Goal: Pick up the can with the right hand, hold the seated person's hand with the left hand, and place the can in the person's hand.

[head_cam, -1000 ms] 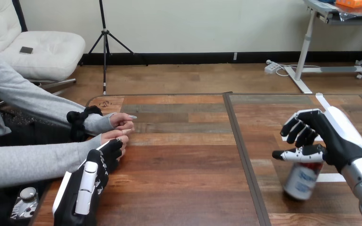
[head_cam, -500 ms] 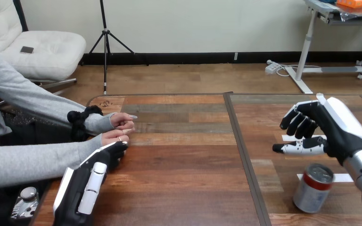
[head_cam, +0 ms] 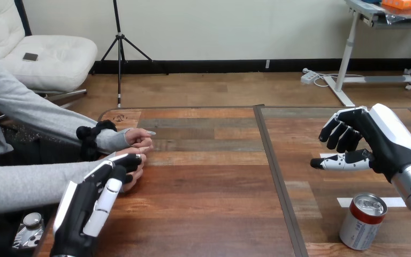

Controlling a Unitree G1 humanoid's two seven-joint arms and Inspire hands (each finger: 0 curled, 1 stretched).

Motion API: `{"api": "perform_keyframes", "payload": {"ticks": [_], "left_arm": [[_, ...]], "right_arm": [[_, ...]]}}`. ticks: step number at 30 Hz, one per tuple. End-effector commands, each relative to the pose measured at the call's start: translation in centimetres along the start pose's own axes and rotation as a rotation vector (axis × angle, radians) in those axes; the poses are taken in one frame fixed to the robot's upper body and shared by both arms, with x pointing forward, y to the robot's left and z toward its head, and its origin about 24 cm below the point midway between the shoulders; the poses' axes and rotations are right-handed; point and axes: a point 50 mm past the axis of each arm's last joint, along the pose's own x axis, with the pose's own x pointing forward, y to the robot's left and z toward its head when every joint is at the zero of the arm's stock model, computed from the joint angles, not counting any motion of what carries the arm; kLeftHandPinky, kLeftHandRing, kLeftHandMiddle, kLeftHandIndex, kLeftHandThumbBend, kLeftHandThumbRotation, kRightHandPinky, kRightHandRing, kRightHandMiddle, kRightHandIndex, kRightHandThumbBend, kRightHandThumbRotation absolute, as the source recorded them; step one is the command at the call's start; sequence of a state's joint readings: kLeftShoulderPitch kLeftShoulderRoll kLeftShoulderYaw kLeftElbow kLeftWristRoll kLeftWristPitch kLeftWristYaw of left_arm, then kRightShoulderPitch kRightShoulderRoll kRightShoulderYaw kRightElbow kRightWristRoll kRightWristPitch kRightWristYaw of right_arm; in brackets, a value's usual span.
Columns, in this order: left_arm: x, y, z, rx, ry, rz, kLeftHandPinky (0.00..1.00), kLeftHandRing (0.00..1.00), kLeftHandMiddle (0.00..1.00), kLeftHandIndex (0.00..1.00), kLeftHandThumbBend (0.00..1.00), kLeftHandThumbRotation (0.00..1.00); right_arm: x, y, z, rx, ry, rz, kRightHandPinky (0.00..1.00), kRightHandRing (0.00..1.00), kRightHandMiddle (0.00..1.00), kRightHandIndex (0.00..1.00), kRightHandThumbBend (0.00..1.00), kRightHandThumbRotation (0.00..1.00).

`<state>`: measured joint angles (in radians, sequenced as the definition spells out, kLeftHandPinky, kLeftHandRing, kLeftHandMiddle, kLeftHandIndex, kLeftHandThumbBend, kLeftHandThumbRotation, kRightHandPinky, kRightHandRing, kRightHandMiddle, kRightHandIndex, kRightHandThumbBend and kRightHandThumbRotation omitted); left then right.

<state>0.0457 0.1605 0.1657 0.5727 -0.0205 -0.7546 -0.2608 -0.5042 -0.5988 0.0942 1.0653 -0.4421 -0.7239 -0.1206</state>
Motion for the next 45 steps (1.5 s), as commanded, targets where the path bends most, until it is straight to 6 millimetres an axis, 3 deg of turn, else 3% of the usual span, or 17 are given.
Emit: {"api": "perform_keyframes", "payload": {"ticks": [1,14,27,36,37,45], "left_arm": [[2.3,0.0,2.1,0.049,-0.122,-0.034,0.8,0.81,0.78,0.72,0.58,0.91],[2.1,0.1,1.4,0.111,-0.073,-0.044,0.72,0.79,0.79,0.74,0.58,0.92],[2.1,0.0,1.2,0.097,-0.053,-0.028,0.71,0.8,0.8,0.75,0.57,0.97],[2.1,0.0,1.0,0.09,-0.032,-0.035,0.74,0.82,0.81,0.76,0.57,0.98],[2.1,0.0,1.0,0.091,-0.03,-0.036,0.74,0.82,0.81,0.76,0.57,0.98],[2.1,0.1,1.0,0.105,-0.03,-0.04,0.74,0.81,0.81,0.76,0.53,0.99]], "right_arm": [[2.0,-2.6,2.2,-0.031,-0.106,-0.077,0.35,0.37,0.42,0.44,0.77,0.0],[1.7,-2.2,1.9,0.051,-0.083,-0.103,0.37,0.42,0.46,0.47,0.76,0.0],[1.3,-2.1,1.4,0.17,-0.048,-0.085,0.51,0.58,0.61,0.62,0.79,0.01],[1.1,-2.3,1.4,0.215,-0.045,-0.03,0.63,0.71,0.73,0.73,0.9,0.33],[1.1,-2.3,1.4,0.22,-0.048,-0.025,0.67,0.75,0.76,0.76,0.93,0.41],[0.6,-2.3,1.2,0.25,-0.059,-0.012,0.76,0.83,0.83,0.84,0.99,0.62]]}}
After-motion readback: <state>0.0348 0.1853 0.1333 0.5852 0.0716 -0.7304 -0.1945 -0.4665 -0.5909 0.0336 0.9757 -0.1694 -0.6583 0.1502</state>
